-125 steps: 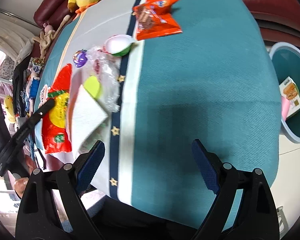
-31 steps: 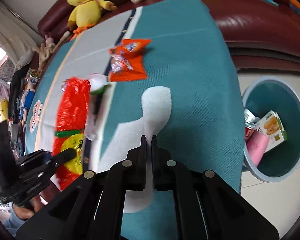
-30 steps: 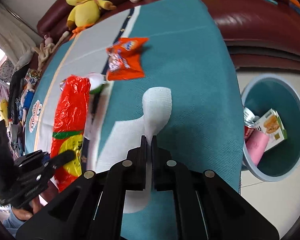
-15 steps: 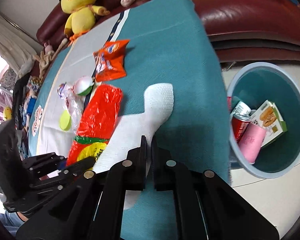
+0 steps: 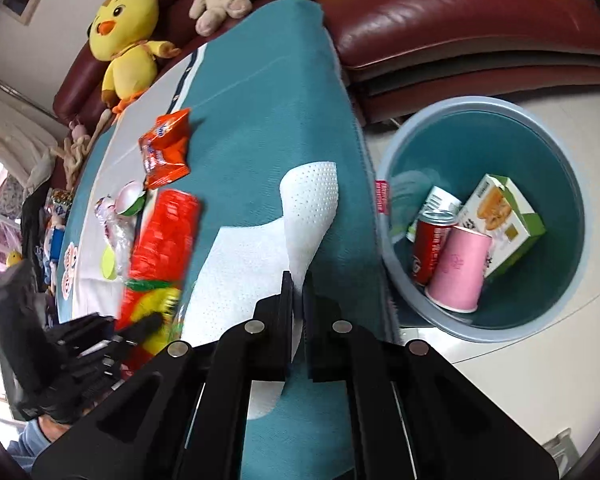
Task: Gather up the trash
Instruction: 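Carry the red bag and paper towel over the bin and release both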
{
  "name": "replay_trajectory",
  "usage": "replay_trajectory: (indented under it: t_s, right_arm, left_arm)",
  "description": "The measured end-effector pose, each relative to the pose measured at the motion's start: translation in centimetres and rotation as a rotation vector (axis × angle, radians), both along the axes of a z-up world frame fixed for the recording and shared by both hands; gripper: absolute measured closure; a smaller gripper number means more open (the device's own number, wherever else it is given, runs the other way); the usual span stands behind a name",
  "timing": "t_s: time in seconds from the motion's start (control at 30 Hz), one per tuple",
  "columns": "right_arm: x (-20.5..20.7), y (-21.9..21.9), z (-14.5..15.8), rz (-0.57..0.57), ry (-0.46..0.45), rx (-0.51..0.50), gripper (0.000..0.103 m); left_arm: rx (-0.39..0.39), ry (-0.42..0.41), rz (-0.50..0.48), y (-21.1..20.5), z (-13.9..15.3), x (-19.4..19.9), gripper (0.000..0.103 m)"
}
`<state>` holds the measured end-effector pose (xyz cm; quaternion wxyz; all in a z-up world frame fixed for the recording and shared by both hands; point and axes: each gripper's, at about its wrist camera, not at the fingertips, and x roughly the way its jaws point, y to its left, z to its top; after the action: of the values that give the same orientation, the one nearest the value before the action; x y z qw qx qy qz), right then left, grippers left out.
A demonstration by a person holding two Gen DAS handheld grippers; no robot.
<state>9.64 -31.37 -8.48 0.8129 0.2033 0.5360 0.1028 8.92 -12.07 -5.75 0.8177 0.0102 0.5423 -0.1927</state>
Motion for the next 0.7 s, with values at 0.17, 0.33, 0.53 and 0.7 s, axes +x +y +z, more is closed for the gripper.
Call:
replay_trajectory:
  t_s: [0.17, 0.33, 0.53, 0.7]
  right_arm:
    - [-0.1, -1.0, 2.2, -0.043, -0.051, 0.066, 0.099]
    - [0.5, 0.2, 6.5, -0.003, -0.151, -0.006, 0.099]
    - [0.4, -4.5, 8.0, -0.112, -0.172, -0.096, 0.099]
    - [-0.7, -10.2, 7.3, -0.23, -0.149, -0.144, 0.099]
  left_arm:
    - [-0.033, -0.037, 0.026, 1.3, 2.1, 0.0, 0.091]
    - [-0.064, -0.07, 0.002, 1.4, 3.9, 0.0, 0.091]
    - [-0.104, -0.082, -0.081, -2.9, 5.7, 1.7, 0.091]
    - [-0.121, -0.097, -0.196, -8.8, 7.1, 3.8, 0.091]
